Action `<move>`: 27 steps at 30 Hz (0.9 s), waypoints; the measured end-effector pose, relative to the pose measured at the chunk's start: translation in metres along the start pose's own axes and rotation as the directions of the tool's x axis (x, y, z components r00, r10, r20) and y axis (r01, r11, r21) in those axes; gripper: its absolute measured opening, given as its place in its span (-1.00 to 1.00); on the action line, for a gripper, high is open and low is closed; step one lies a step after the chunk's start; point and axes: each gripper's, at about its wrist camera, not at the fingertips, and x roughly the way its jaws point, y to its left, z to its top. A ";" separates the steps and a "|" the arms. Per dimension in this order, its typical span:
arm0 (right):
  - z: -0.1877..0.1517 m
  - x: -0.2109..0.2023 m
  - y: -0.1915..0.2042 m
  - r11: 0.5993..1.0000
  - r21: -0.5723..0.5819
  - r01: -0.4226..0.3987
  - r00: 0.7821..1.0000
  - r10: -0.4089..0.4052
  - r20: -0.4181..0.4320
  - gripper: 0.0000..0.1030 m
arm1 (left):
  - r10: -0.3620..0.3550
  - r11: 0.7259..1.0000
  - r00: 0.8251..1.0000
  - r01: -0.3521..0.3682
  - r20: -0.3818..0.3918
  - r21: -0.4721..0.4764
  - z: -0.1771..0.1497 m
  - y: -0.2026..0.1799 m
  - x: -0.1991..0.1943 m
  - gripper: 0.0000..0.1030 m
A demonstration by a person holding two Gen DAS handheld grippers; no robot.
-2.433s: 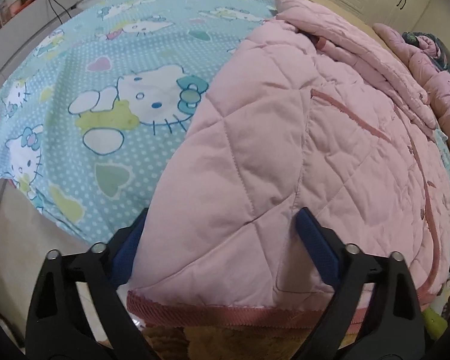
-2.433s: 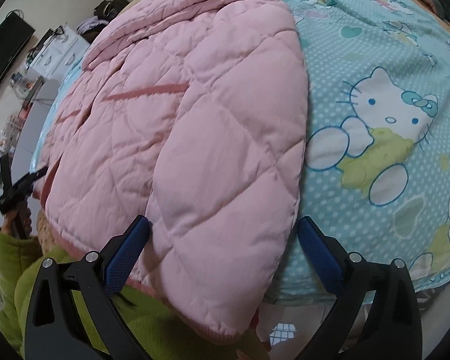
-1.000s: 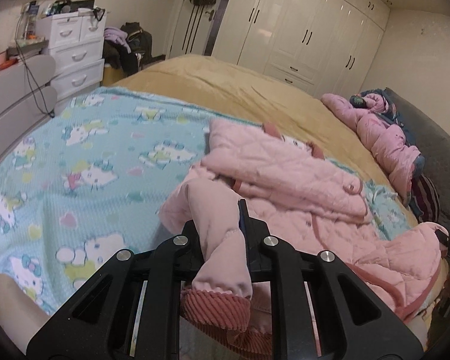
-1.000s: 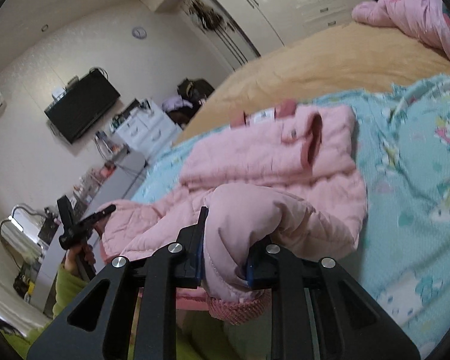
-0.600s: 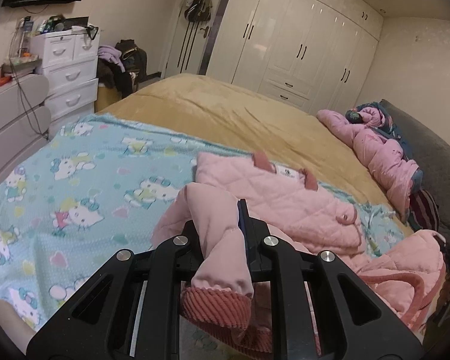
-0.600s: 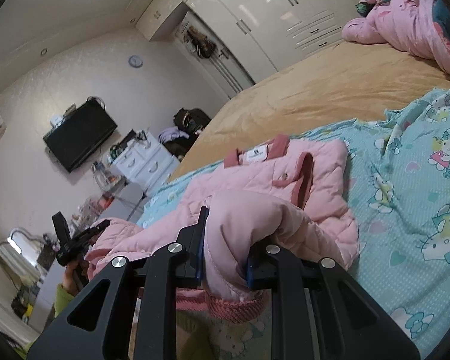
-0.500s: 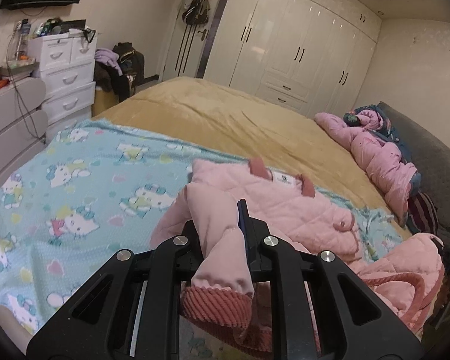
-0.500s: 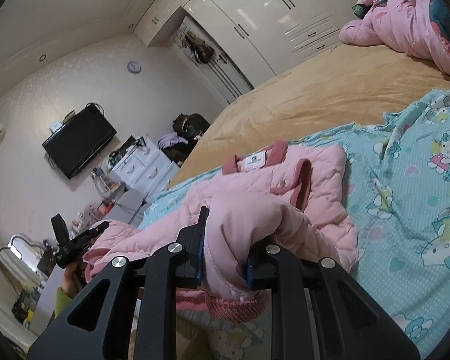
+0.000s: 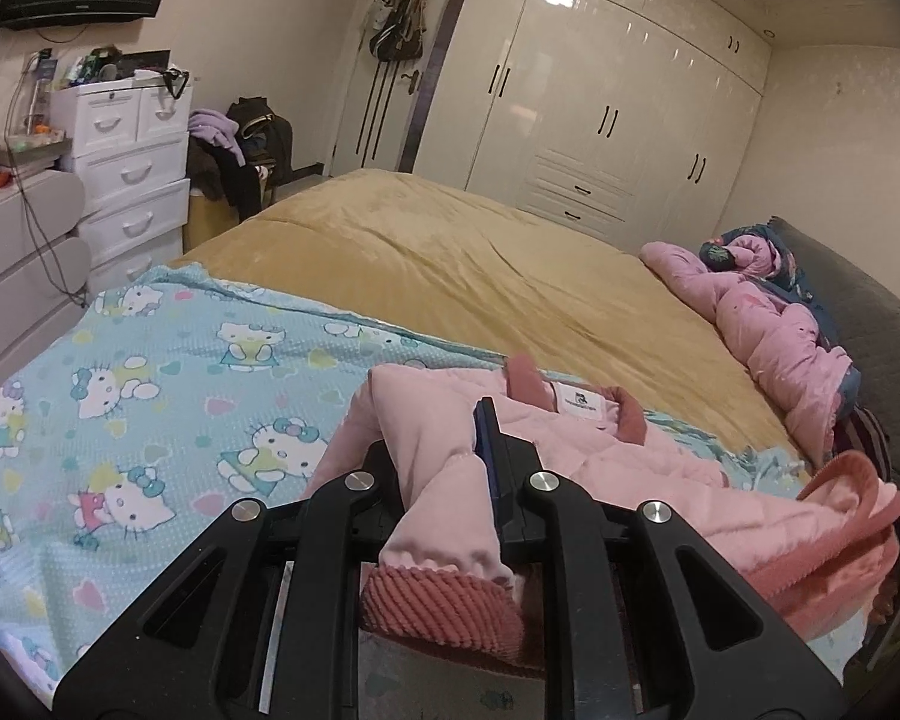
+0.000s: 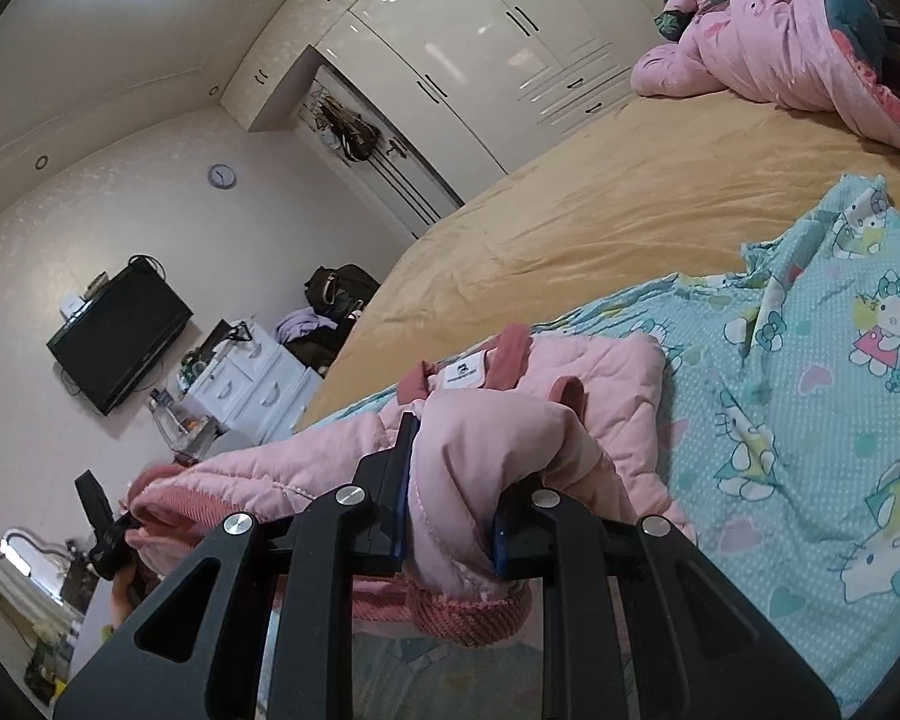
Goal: Fold large clothes
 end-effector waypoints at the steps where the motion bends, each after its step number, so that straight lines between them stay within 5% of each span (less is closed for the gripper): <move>1: 0.001 0.002 -0.001 1.000 0.004 0.002 1.000 -0.002 0.000 -0.64 | 0.003 1.000 1.000 -0.003 0.003 0.001 0.000 0.000 0.002 -0.81; 27: 0.012 0.073 -0.045 0.987 0.098 0.130 0.991 -0.126 -0.044 -0.61 | 0.054 0.998 0.998 -0.053 0.037 -0.043 -0.004 -0.013 0.083 -0.77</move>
